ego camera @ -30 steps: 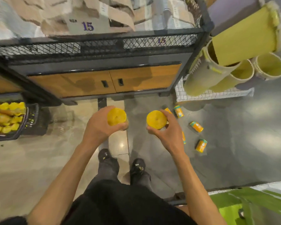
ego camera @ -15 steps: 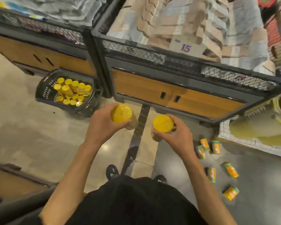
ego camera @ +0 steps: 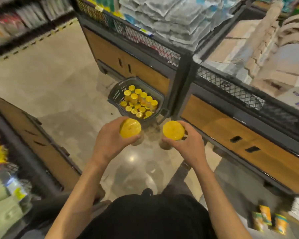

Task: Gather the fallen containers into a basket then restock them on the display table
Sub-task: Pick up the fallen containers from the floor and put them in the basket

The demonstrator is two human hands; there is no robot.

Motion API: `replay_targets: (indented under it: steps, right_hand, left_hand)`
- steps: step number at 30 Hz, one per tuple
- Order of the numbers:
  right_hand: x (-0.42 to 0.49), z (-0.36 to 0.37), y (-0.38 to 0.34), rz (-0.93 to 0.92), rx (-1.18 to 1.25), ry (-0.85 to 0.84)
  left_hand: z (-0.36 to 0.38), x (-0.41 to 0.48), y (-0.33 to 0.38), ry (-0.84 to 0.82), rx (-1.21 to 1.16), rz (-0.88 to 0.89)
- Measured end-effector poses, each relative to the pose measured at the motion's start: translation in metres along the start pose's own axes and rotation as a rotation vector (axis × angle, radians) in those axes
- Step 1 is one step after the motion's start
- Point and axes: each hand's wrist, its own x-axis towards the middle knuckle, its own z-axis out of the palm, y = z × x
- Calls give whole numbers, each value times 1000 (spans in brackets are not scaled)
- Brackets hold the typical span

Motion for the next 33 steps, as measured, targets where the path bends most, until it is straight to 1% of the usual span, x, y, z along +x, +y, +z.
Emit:
replay_targets:
  steps: [6,8,11,16,20,25,29,31,33]
  right_hand:
    - [61,46,-26,-60,-52,-98]
    - [85,62,-31,-60,-66,-134]
    - [125,85,-35,-63,-75,-154]
    - [195,119,-41,12,-37,-176]
    - [243,142,-45,75,-26,-145]
    - [292,163,-48,116,-41,-146]
    - [320,177,-51,148,-38,-109]
    - [333,186,-49,155,-72,-98]
    - [344,197,-46,215,-124,-103]
  left_hand:
    - [-28,41,-42,20,18,-147]
    - [-34,59,-52,24,21,-158]
    - [-40,95,-68,38,45,-121]
    - [-52,175,-85,-7,170,-226]
    - [-60,237,-101,-73,248,-241]
    - [-61,302,-118,-154,235,-179]
    - [-56,348,-132,-241,156,-121]
    - [-50,372,-143,-285,187,-61]
    - [-42,396,-155,-337,214,-1]
